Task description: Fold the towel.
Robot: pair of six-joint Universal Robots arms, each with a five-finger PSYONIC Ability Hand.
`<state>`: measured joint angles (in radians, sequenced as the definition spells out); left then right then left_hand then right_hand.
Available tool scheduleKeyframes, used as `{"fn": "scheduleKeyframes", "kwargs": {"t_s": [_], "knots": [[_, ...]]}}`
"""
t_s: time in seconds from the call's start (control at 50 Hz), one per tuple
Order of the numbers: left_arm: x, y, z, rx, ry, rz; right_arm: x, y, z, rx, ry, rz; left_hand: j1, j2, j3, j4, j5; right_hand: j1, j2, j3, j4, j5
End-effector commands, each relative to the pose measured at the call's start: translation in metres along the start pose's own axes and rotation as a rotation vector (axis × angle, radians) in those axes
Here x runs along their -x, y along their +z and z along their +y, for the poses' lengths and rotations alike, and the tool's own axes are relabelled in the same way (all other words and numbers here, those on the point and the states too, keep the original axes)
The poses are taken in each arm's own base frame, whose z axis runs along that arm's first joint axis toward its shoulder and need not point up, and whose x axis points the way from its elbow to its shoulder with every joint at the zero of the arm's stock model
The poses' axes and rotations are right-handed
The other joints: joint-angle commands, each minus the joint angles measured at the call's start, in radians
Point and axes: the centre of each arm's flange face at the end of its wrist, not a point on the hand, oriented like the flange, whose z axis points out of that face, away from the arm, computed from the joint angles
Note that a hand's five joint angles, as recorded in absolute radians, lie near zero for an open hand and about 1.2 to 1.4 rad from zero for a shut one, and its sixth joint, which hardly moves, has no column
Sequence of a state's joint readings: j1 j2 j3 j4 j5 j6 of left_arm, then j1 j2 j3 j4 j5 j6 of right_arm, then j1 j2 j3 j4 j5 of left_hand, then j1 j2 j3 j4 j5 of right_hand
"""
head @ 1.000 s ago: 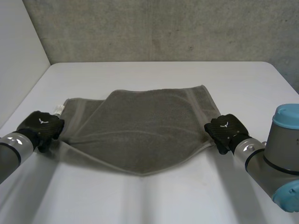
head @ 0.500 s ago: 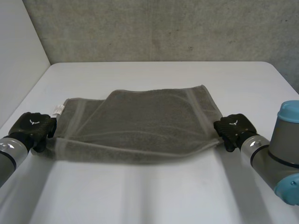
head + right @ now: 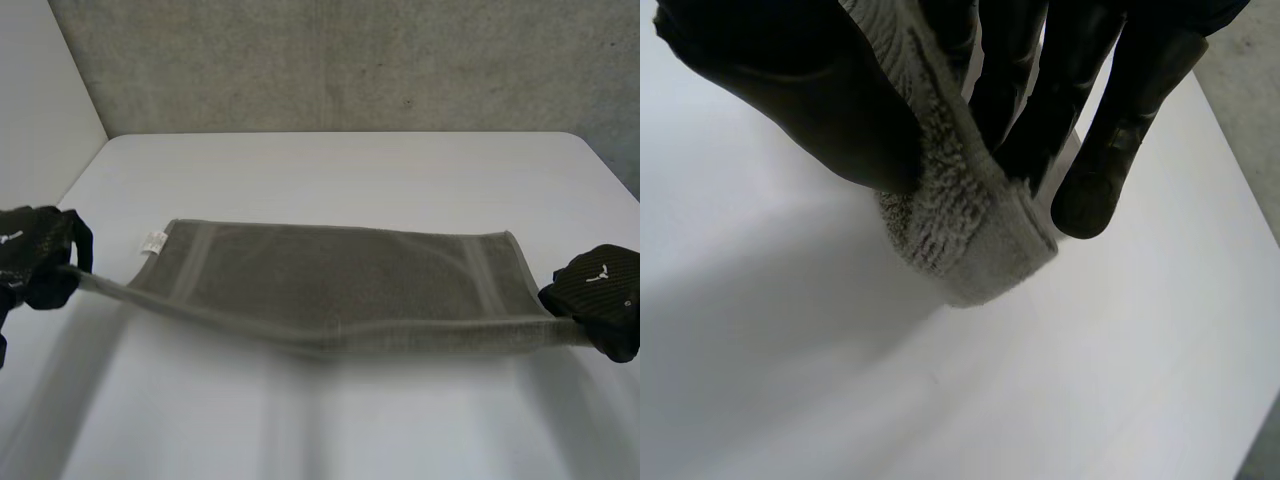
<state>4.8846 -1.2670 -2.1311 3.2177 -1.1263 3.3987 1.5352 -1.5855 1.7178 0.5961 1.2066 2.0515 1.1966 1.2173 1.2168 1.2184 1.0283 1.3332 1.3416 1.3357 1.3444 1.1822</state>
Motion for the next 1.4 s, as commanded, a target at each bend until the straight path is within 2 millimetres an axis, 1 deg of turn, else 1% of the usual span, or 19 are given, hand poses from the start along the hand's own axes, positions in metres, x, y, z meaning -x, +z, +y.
{"fn": "scheduleKeyframes", "kwargs": {"t_s": [0.02, 0.14, 0.18, 0.2, 0.26, 0.3, 0.4, 0.58, 0.7, 0.72, 0.74, 0.76, 0.8, 0.96, 1.1, 1.12, 1.2, 1.32, 1.4], "knots": [[0.002, 0.019, 0.028, 0.078, -0.027, 0.012, -0.006, 0.029, 0.005, -0.011, 0.039, -0.071, 0.200, 0.179, 0.179, 0.178, 0.193, 0.063, 0.055, 0.061, 0.052, 0.039], [0.008, 0.053, 0.036, 0.048, -0.016, 0.022, -0.017, 0.052, 0.003, -0.002, 0.098, -0.072, 0.200, 0.179, 0.179, 0.178, 0.193, 0.063, 0.055, 0.061, 0.052, 0.039], [0.008, 0.063, 0.037, 0.047, -0.016, 0.021, -0.023, 0.072, -0.010, -0.048, 0.109, -0.046, 0.200, 0.179, 0.179, 0.178, 0.193, 0.063, 0.055, 0.061, 0.052, 0.039], [0.008, 0.073, 0.038, 0.049, -0.011, 0.013, -0.023, 0.072, -0.010, -0.048, 0.109, -0.046, 0.200, 0.179, 0.179, 0.178, 0.193, 0.063, 0.055, 0.061, 0.052, 0.039], [0.007, 0.084, 0.039, 0.053, -0.007, 0.004, -0.034, 0.091, -0.018, -0.077, 0.138, 0.015, 0.200, 0.179, 0.179, 0.178, 0.193, 0.063, 0.055, 0.061, 0.052, 0.039], [0.004, 0.105, 0.041, 0.061, 0.006, -0.018, -0.039, 0.099, -0.020, -0.082, 0.154, 0.051, 0.200, 0.179, 0.179, 0.178, 0.193, 0.063, 0.055, 0.061, 0.052, 0.039], [0.001, 0.135, 0.037, 0.034, 0.017, -0.040, -0.053, 0.131, -0.026, -0.109, 0.172, 0.161, 0.200, 0.179, 0.179, 0.178, 0.193, 0.063, 0.055, 0.061, 0.052, 0.039], [-0.027, 0.190, 0.024, -0.083, 0.041, 0.016, -0.062, 0.156, -0.031, -0.146, 0.177, 0.247, 0.200, 0.179, 0.179, 0.178, 0.193, 0.063, 0.055, 0.061, 0.052, 0.039], [-0.034, 0.211, 0.024, -0.109, 0.053, -0.011, -0.067, 0.173, -0.034, -0.184, 0.173, 0.313, 0.200, 0.179, 0.179, 0.178, 0.193, 0.063, 0.055, 0.061, 0.052, 0.039], [-0.034, 0.216, 0.027, -0.109, 0.052, -0.020, -0.068, 0.177, -0.033, -0.181, 0.171, 0.326, 0.200, 0.179, 0.179, 0.178, 0.193, -0.282, -0.290, -0.284, -0.293, -0.305], [-0.034, 0.220, 0.030, -0.106, 0.053, -0.021, -0.068, 0.177, -0.033, -0.181, 0.171, 0.326, 0.200, 0.179, 0.179, 0.178, 0.193, -0.285, -0.294, -0.288, -0.296, -0.309], [-0.034, 0.220, 0.030, -0.106, 0.053, -0.021, -0.067, 0.180, -0.031, -0.168, 0.172, 0.329, 0.200, 0.179, 0.179, 0.178, 0.193, -1.067, -1.076, -1.070, -1.078, -1.091], [-0.035, 0.224, 0.036, -0.094, 0.055, -0.024, -0.064, 0.183, -0.032, -0.159, 0.173, 0.333, -1.022, -1.043, -1.042, -1.044, -1.028, -1.159, -1.167, -1.161, -1.170, -1.182], [-0.037, 0.217, 0.037, -0.065, 0.044, -0.017, -0.068, 0.176, -0.038, -0.158, 0.198, 0.378, -1.022, -1.043, -1.042, -1.044, -1.028, -1.159, -1.167, -1.161, -1.170, -1.182], [-0.034, 0.191, 0.019, -0.034, 0.035, -0.034, -0.074, 0.138, -0.048, -0.211, 0.300, 0.399, -1.022, -1.043, -1.042, -1.044, -1.028, -1.159, -1.167, -1.161, -1.170, -1.182], [-0.034, 0.191, 0.019, -0.034, 0.035, -0.034, -0.071, 0.130, -0.048, -0.212, 0.307, 0.394, -1.022, -1.043, -1.042, -1.044, -1.028, -1.159, -1.167, -1.161, -1.170, -1.182], [-0.033, 0.155, 0.000, -0.048, -0.003, -0.031, -0.053, 0.111, -0.041, -0.194, 0.311, 0.344, -1.022, -1.043, -1.042, -1.044, -1.028, -1.159, -1.167, -1.161, -1.170, -1.182], [-0.034, 0.129, -0.009, -0.083, -0.110, -0.031, -0.031, 0.103, -0.031, -0.166, 0.322, 0.272, -1.022, -1.043, -1.042, -1.044, -1.028, -1.159, -1.167, -1.161, -1.170, -1.182], [-0.036, 0.113, -0.005, -0.108, -0.247, -0.021, -0.009, 0.105, -0.013, -0.108, 0.345, 0.209, -1.022, -1.043, -1.042, -1.044, -1.028, -1.122, -1.131, -1.125, -1.133, -1.146]]}}
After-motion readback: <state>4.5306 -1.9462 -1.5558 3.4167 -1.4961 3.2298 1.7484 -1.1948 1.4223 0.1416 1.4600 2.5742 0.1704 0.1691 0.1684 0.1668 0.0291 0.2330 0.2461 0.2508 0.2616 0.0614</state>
